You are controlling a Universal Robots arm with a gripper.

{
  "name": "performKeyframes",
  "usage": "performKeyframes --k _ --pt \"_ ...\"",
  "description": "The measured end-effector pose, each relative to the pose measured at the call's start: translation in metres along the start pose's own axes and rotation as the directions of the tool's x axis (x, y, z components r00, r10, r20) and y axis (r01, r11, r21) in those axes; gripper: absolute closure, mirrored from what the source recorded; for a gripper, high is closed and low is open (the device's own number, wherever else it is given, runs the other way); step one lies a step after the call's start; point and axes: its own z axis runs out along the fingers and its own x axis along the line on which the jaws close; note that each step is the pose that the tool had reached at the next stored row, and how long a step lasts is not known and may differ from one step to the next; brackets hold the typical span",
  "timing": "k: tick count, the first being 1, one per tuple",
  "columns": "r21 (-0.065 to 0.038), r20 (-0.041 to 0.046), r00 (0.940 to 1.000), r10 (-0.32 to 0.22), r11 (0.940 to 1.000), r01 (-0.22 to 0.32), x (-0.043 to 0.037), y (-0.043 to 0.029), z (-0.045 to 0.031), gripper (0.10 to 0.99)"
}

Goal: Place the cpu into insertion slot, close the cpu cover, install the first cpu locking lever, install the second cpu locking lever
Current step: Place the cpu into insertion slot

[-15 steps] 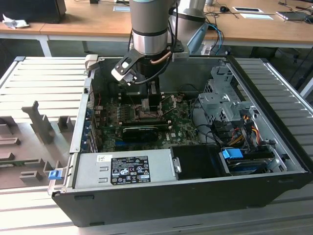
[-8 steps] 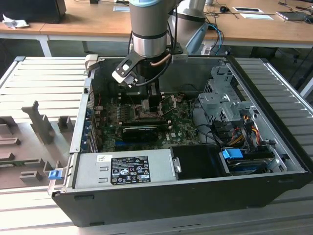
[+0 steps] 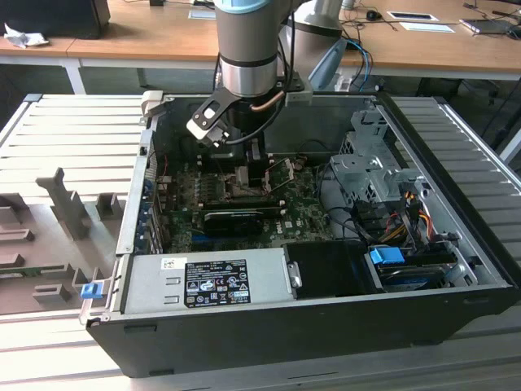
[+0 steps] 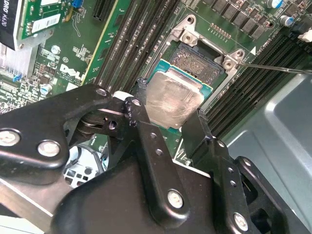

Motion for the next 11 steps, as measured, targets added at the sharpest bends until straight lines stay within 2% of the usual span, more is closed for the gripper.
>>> performKeyframes --k 11 --pt "0.000 0.0001 1.0000 0.000 1.0000 0.000 0.0015 -0.0017 0.0113 0.557"
